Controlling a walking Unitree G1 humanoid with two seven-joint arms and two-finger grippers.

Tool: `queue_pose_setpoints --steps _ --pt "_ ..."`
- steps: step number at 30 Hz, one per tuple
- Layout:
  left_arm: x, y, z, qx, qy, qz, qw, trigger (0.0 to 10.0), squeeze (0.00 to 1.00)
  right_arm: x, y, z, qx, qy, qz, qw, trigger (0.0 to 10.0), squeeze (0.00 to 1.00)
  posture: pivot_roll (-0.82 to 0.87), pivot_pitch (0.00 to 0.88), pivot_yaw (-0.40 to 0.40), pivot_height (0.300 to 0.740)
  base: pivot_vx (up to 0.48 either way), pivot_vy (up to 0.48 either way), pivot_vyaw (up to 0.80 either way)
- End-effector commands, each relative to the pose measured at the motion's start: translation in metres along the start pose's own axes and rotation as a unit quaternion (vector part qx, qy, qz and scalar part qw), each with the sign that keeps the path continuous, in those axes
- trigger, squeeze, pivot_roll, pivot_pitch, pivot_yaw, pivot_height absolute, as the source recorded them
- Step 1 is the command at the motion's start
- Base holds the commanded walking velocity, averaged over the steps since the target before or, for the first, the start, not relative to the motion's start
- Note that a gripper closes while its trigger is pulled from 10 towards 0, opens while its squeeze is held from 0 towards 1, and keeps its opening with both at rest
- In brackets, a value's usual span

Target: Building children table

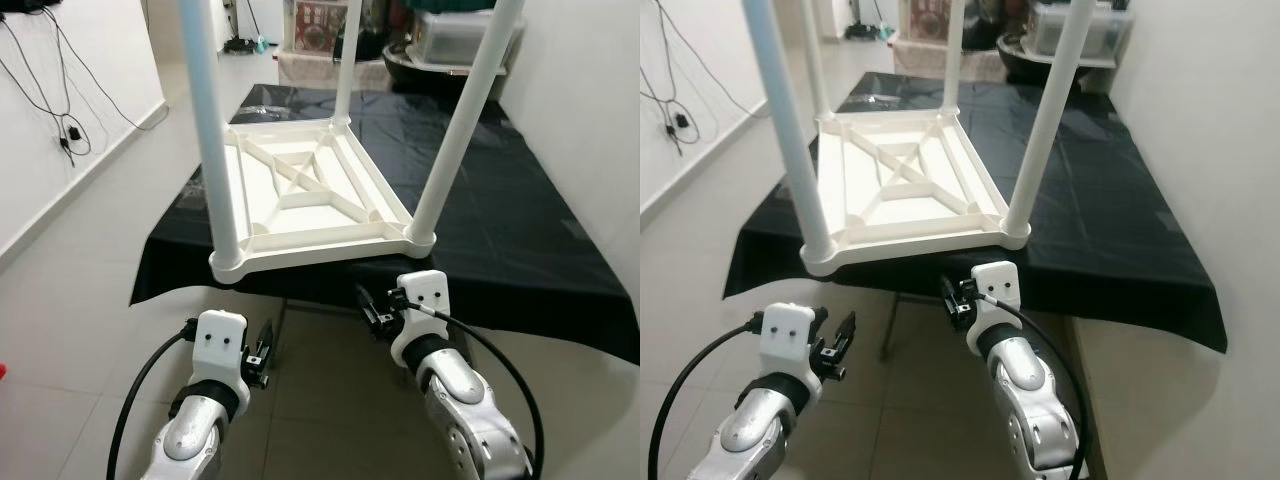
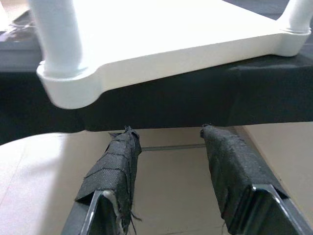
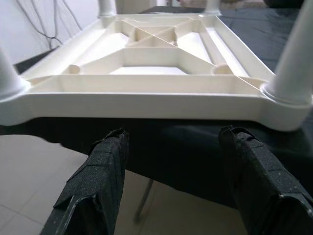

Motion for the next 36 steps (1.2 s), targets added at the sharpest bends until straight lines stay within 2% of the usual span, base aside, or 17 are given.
queue_pose_setpoints --steps 1,30,36 --pt "-0.0003 -0.0011 -0.0017 0.007 0.001 0.000 1.000 10.0 0.00 0.0003 -0.0024 -0.0018 0.001 -0.003 0.000 1.000 10.0 0.00 0.04 0.095 -0.043 0.740 0.000 0.000 0.00" --pt "-0.0009 -0.0007 -0.0007 0.008 -0.007 0.000 1.000 10.0 0.00 -0.0009 -0.0033 0.0001 0.001 -0.008 0.005 1.000 10.0 0.00 0.04 0.103 -0.039 0.740 0.278 0.000 0.00" --pt "0.0011 -0.0029 -0.0003 0.015 0.000 -0.004 1.000 10.0 0.00 -0.0008 -0.0036 0.0003 0.001 -0.007 0.005 1.000 10.0 0.00 0.04 0.103 -0.038 0.740 0.000 0.000 0.00"
Point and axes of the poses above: a point about 5 cm out from each wrist's last joint towards the gripper, its own z axis pointing out of the wrist towards the gripper, its own y axis along the axis of the wrist's last joint, x = y × z, the point moved 3 cm from there along z, pointing out of the wrist towards the gripper, and after that the axes turned 9 degrees about z, right-handed, at the moved point
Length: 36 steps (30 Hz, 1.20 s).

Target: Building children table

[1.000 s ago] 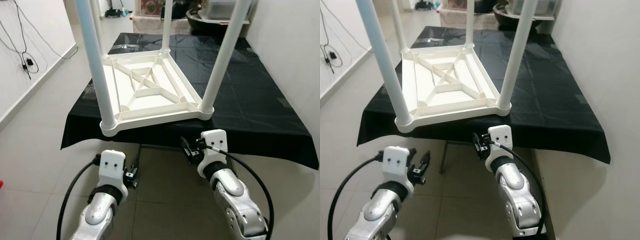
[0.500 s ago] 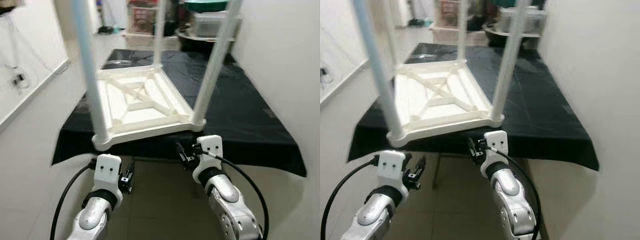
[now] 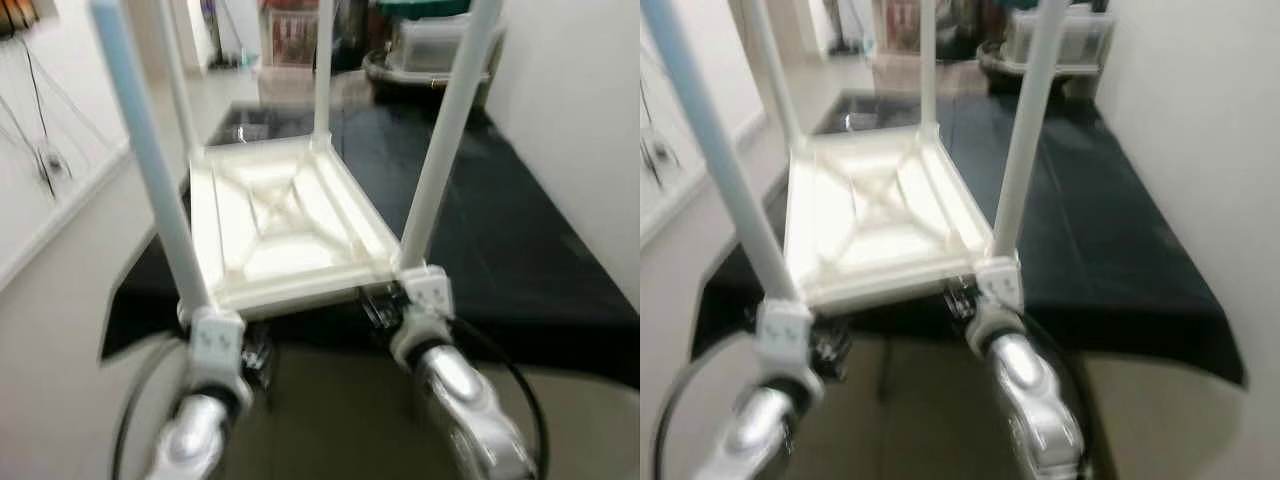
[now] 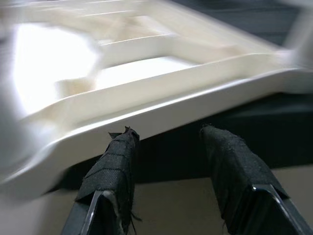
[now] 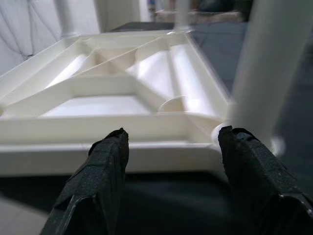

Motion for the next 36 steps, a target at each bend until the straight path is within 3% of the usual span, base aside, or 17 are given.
queue_pose_setpoints --steps 1,12,13,21,23,24,33,36 --pt "0.005 -0.004 -0.001 0.012 0.009 0.003 1.000 10.0 0.00 0.005 -0.004 0.000 0.005 0.007 0.005 1.000 10.0 0.00 0.04 0.103 -0.039 0.740 0.000 0.000 0.00" --pt "0.006 -0.001 0.000 0.006 0.007 -0.003 1.000 10.0 0.00 -0.005 0.005 0.008 -0.006 -0.019 0.023 1.000 10.0 0.00 0.04 0.106 -0.041 0.740 0.000 0.000 0.00" --pt "0.008 0.001 0.001 0.002 0.010 -0.003 1.000 10.0 0.00 -0.006 0.009 0.011 -0.014 -0.018 0.036 0.999 10.0 1.00 0.03 0.107 -0.039 0.740 0.000 0.000 0.00" --pt "0.011 0.005 0.005 -0.004 0.012 0.000 1.000 10.0 0.00 -0.019 0.024 0.028 -0.031 -0.046 0.023 0.998 10.0 1.00 0.04 0.111 -0.041 0.740 0.000 0.000 0.00" --pt "0.011 0.006 0.005 -0.005 0.011 0.000 1.000 10.0 0.00 -0.023 0.027 0.033 -0.035 -0.055 0.020 0.998 10.0 0.94 0.04 0.115 -0.042 0.740 0.000 0.000 0.00" --pt "0.007 0.007 0.003 -0.008 0.004 0.004 1.000 10.0 0.00 -0.033 0.035 0.044 -0.043 -0.074 0.029 0.996 10.0 0.00 0.05 0.121 -0.044 0.740 0.000 0.000 0.00" --pt "0.002 0.008 -0.006 -0.004 -0.003 0.004 1.000 10.0 0.00 -0.062 0.057 0.071 -0.064 -0.129 0.034 0.989 10.0 0.00 0.07 0.139 -0.051 0.740 0.000 0.000 0.00" --pt "0.002 0.008 -0.007 -0.003 -0.005 0.003 1.000 10.0 0.00 -0.062 0.060 0.073 -0.070 -0.126 0.037 0.989 10.0 0.00 0.07 0.143 -0.050 0.740 0.000 0.000 0.00"
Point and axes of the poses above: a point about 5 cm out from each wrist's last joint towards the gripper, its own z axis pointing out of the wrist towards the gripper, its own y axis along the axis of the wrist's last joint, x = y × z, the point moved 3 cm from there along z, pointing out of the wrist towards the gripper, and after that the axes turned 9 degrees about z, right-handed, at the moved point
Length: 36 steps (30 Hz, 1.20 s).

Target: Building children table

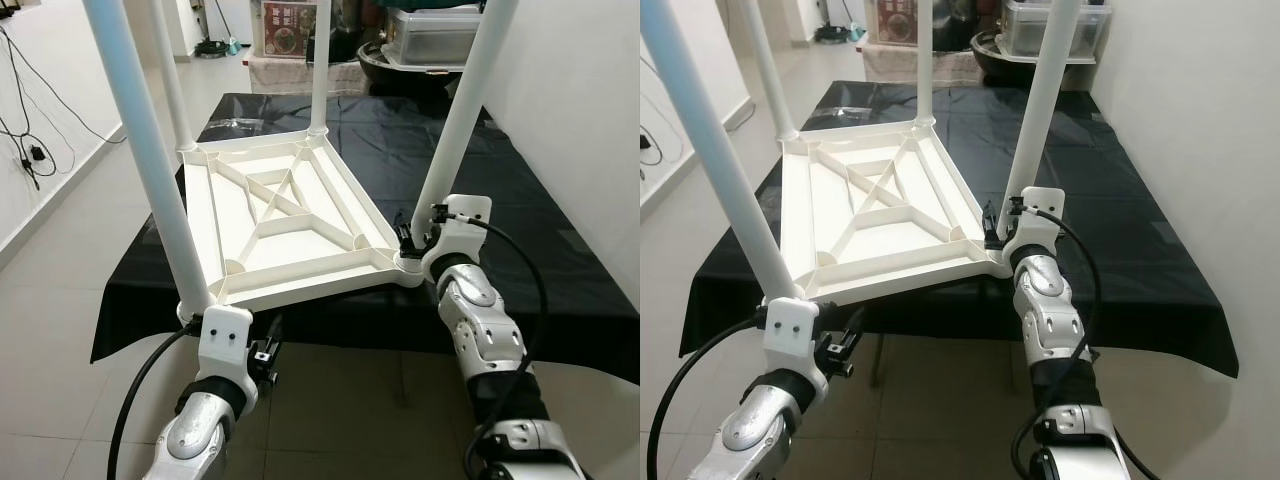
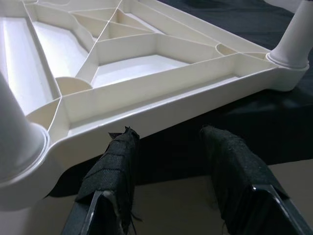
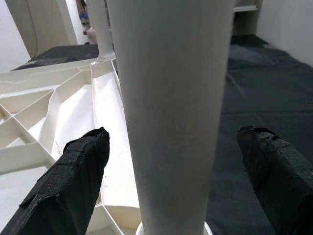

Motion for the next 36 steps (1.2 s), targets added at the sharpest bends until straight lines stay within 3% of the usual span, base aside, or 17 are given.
queue_pose_setpoints --steps 1,4,10,11,12,13,21,25,26,29,30,32,36 --pt "-0.001 -0.003 -0.002 0.011 -0.001 0.002 1.000 10.0 0.00 -0.002 0.001 0.001 -0.005 -0.003 0.003 1.000 10.0 0.00 0.07 0.143 -0.050 0.740 0.000 0.000 0.00" --pt "-0.002 -0.003 -0.005 0.012 -0.005 0.000 1.000 10.0 0.00 0.006 0.003 0.011 0.000 0.027 0.030 0.999 10.0 0.00 0.08 0.149 -0.049 0.740 0.000 0.000 0.00" --pt "-0.002 -0.004 -0.005 0.013 -0.006 0.000 1.000 10.0 0.00 0.009 0.002 0.017 0.006 0.043 0.039 0.998 10.0 0.00 0.08 0.147 -0.048 0.740 0.000 0.000 0.00" --pt "-0.003 -0.004 -0.005 0.014 -0.006 0.000 1.000 10.0 0.00 0.010 0.003 0.021 0.011 0.047 0.054 0.997 4.9 0.00 0.08 0.143 -0.053 0.740 0.000 0.000 0.00" --pt "-0.003 -0.004 -0.005 0.014 -0.006 0.000 1.000 10.0 0.00 0.010 0.003 0.021 0.011 0.047 0.054 0.997 4.9 0.00 0.08 0.143 -0.053 0.740 0.000 0.000 0.00" --pt "-0.003 -0.005 -0.006 0.015 -0.006 0.000 1.000 10.0 0.00 0.010 0.005 0.029 0.022 0.035 0.108 0.993 0.0 0.00 0.08 0.139 -0.056 0.740 0.000 0.000 0.00" --pt "-0.003 -0.004 -0.006 0.016 -0.004 0.001 1.000 10.0 0.00 0.023 -0.001 0.036 0.063 0.027 0.175 0.982 0.0 0.00 0.08 0.139 -0.059 0.740 0.000 0.000 0.00" --pt "-0.004 -0.004 -0.005 0.016 -0.004 0.003 1.000 10.0 0.00 0.043 -0.016 0.039 0.122 -0.010 0.288 0.950 0.0 0.00 0.08 0.147 -0.060 0.740 0.000 0.000 0.00" --pt "-0.004 -0.004 -0.005 0.016 -0.004 0.003 1.000 10.0 0.00 0.043 -0.016 0.039 0.122 -0.010 0.288 0.950 0.0 0.00 0.08 0.147 -0.060 0.740 0.000 0.000 0.00" --pt "-0.004 -0.003 -0.005 0.016 -0.003 0.004 1.000 10.0 0.00 0.057 -0.027 0.038 0.157 -0.049 0.374 0.913 0.0 0.00 0.09 0.153 -0.061 0.740 0.000 0.000 0.00" --pt "-0.004 -0.003 -0.005 0.016 -0.003 0.004 1.000 10.0 0.00 0.057 -0.027 0.038 0.157 -0.049 0.374 0.913 0.0 0.00 0.09 0.153 -0.061 0.740 0.000 0.000 0.00" --pt "-0.003 -0.003 -0.006 0.016 -0.001 0.005 1.000 10.0 0.00 0.068 -0.030 0.038 0.166 -0.068 0.422 0.889 0.0 0.00 0.09 0.157 -0.064 0.740 0.000 0.000 0.00" --pt "-0.003 -0.002 -0.006 0.017 0.000 0.005 1.000 10.0 0.00 0.077 -0.030 0.038 0.167 -0.072 0.448 0.876 0.0 0.00 0.10 0.162 -0.064 0.740 0.000 0.000 0.00"
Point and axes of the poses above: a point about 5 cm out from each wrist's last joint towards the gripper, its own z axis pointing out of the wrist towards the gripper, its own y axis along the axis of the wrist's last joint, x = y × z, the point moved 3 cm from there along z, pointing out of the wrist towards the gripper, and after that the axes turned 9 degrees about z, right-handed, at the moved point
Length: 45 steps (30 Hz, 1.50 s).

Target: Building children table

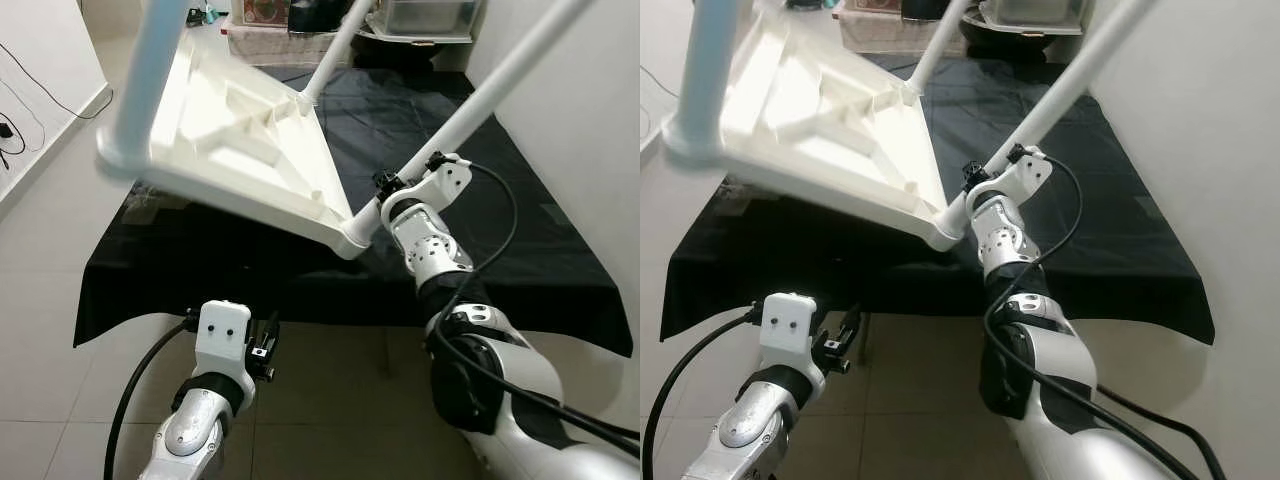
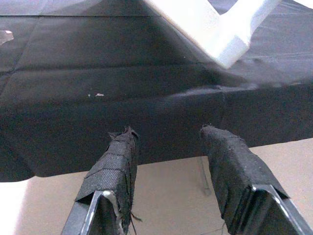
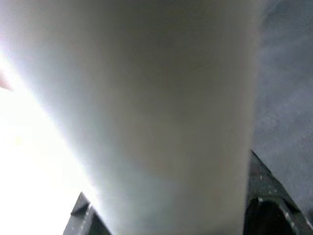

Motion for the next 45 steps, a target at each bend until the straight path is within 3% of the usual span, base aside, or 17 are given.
queue_pose_setpoints --steps 1,2,4,6,8,15,16,17,20,21,22,28,29,30,38,40,45 --pt "0.000 0.000 -0.003 0.006 0.002 0.002 1.000 10.0 0.00 -0.008 -0.036 -0.002 0.061 -0.046 0.074 0.994 0.0 0.00 0.10 0.165 -0.063 0.740 0.000 0.000 0.00" --pt "0.000 0.000 -0.003 0.006 0.002 0.002 1.000 10.0 0.00 -0.008 -0.036 -0.002 0.061 -0.046 0.074 0.994 0.0 0.00 0.10 0.165 -0.063 0.740 0.000 0.000 0.00" --pt "0.000 0.001 -0.003 0.006 0.002 0.003 1.000 10.0 0.00 -0.014 -0.052 -0.005 0.073 -0.086 0.132 0.985 0.0 0.00 0.11 0.170 -0.064 0.740 0.000 0.000 0.00" --pt "0.000 0.001 -0.003 0.006 0.002 0.003 1.000 10.0 0.00 -0.014 -0.052 -0.005 0.073 -0.086 0.132 0.985 0.0 0.00 0.11 0.170 -0.064 0.740 0.000 0.000 0.00" --pt "0.000 0.001 -0.003 0.006 0.002 0.004 1.000 10.0 0.00 -0.019 -0.067 -0.008 0.077 -0.121 0.181 0.973 0.0 0.00 0.12 0.175 -0.065 0.740 0.000 0.000 0.00" --pt "-0.001 0.002 -0.005 0.006 0.003 0.007 1.000 10.0 0.00 -0.022 -0.083 -0.013 0.079 -0.154 0.234 0.957 0.0 0.00 0.13 0.183 -0.070 0.740 0.000 0.000 0.00" --pt "-0.001 0.002 -0.005 0.006 0.002 0.009 1.000 10.0 0.00 -0.020 -0.084 -0.014 0.077 -0.154 0.245 0.954 2.9 0.00 0.14 0.185 -0.072 0.740 0.000 0.000 0.00" --pt "-0.002 0.002 -0.006 0.007 0.002 0.010 1.000 10.0 0.00 -0.017 -0.083 -0.013 0.074 -0.151 0.268 0.949 10.0 0.00 0.14 0.187 -0.074 0.740 0.000 0.000 0.00" --pt "-0.003 0.002 -0.006 0.006 0.002 0.011 1.000 10.0 0.00 -0.016 -0.080 -0.012 0.070 -0.148 0.277 0.947 10.0 0.00 0.14 0.188 -0.075 0.740 0.000 0.000 0.00" --pt "-0.003 0.002 -0.007 0.007 0.003 0.011 1.000 10.0 0.00 -0.012 -0.077 -0.011 0.065 -0.131 0.285 0.947 10.0 0.13 0.14 0.188 -0.070 0.740 0.000 0.000 0.00" --pt "-0.003 0.002 -0.007 0.008 0.003 0.011 1.000 10.0 0.00 -0.009 -0.074 -0.010 0.062 -0.119 0.290 0.948 10.0 1.00 0.14 0.187 -0.071 0.740 0.000 0.000 0.00" --pt "-0.002 0.002 -0.007 0.008 0.003 0.012 1.000 10.0 0.00 -0.015 -0.065 -0.008 0.044 -0.138 0.293 0.945 10.0 1.00 0.14 0.185 -0.065 0.740 0.000 0.000 0.00" --pt "-0.002 0.003 -0.007 0.008 0.003 0.013 1.000 10.0 0.00 -0.017 -0.063 -0.008 0.040 -0.146 0.293 0.944 10.0 0.80 0.14 0.185 -0.065 0.740 0.000 0.000 0.00" --pt "-0.002 0.003 -0.006 0.008 0.003 0.014 1.000 10.0 0.00 -0.021 -0.060 -0.008 0.036 -0.152 0.286 0.945 10.0 0.00 0.13 0.184 -0.062 0.740 0.000 0.000 0.00" --pt "-0.002 0.003 -0.003 0.008 0.003 0.016 1.000 10.0 0.00 -0.047 -0.040 -0.009 0.004 -0.193 0.243 0.950 10.0 0.00 0.12 0.183 -0.058 0.740 0.000 0.000 0.00" --pt "-0.001 0.002 -0.002 0.009 0.003 0.016 1.000 10.0 0.00 -0.064 -0.029 -0.015 -0.018 -0.209 0.233 0.949 10.0 0.00 0.11 0.178 -0.055 0.740 0.000 0.000 0.00" --pt "0.000 0.001 -0.001 0.010 0.003 0.017 1.000 10.0 0.00 -0.086 -0.017 -0.030 -0.048 -0.231 0.229 0.945 10.0 0.00 0.10 0.171 -0.047 0.740 0.000 0.000 0.00"
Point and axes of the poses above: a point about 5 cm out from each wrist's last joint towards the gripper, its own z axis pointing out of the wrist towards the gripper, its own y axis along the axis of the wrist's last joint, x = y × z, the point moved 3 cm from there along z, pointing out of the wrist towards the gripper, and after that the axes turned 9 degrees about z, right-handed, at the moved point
